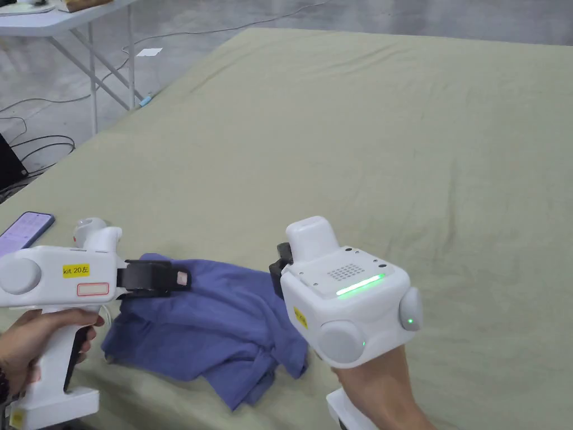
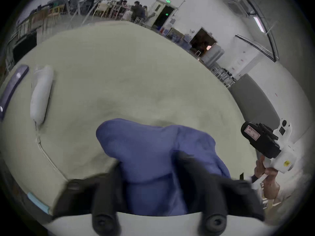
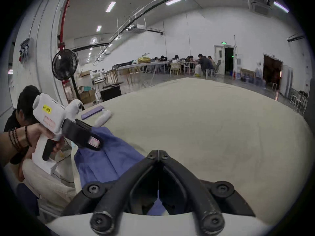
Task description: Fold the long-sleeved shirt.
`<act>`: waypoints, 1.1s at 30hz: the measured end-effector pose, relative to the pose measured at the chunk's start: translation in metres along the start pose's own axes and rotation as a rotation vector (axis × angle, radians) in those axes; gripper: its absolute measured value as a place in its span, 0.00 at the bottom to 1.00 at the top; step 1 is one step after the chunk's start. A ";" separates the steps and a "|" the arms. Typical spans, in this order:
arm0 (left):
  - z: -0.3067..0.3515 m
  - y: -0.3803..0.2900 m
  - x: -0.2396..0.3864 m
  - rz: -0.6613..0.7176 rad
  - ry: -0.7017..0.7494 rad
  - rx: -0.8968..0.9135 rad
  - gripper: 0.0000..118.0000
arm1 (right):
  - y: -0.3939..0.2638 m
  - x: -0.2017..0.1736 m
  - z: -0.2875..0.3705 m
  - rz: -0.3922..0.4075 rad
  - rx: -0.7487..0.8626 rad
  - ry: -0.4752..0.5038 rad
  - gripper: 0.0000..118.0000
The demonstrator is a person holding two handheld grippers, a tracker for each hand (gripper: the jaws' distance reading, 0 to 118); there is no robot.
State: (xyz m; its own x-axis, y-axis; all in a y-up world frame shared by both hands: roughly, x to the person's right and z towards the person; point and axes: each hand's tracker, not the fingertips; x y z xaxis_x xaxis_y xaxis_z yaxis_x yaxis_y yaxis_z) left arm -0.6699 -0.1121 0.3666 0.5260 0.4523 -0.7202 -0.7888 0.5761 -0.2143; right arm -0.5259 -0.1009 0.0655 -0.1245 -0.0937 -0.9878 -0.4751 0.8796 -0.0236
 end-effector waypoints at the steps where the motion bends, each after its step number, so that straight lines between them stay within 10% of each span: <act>1: 0.000 0.001 0.008 -0.006 -0.002 0.001 1.00 | 0.002 0.005 0.007 -0.006 -0.003 0.003 0.00; 10: 0.037 0.022 0.077 -0.253 0.456 0.103 0.97 | 0.023 0.069 0.135 0.023 0.088 -0.108 0.00; 11: 0.046 0.023 0.090 -0.266 0.505 0.151 0.87 | 0.025 0.077 0.158 0.017 0.102 -0.132 0.00; 13: 0.066 0.027 0.116 -0.237 0.464 0.238 0.14 | 0.027 0.094 0.197 -0.001 0.123 -0.179 0.00; 14: 0.075 0.024 0.138 -0.242 0.406 0.308 0.00 | 0.028 0.103 0.217 -0.011 0.141 -0.208 0.00; 26: 0.039 -0.036 0.455 -0.496 0.075 0.768 0.00 | 0.027 0.175 0.405 -0.020 0.324 -0.551 0.00; 33: 0.005 -0.088 0.518 -0.454 0.059 0.873 0.00 | -0.009 0.193 0.448 -0.067 0.423 -0.729 0.00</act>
State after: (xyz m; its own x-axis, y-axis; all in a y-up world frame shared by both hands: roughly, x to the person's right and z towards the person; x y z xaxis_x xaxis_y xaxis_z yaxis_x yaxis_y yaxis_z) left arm -0.3262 0.0750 0.0158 0.6857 0.0432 -0.7266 0.0081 0.9977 0.0670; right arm -0.1549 0.0820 -0.1938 0.5546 0.0445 -0.8309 -0.0769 0.9970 0.0020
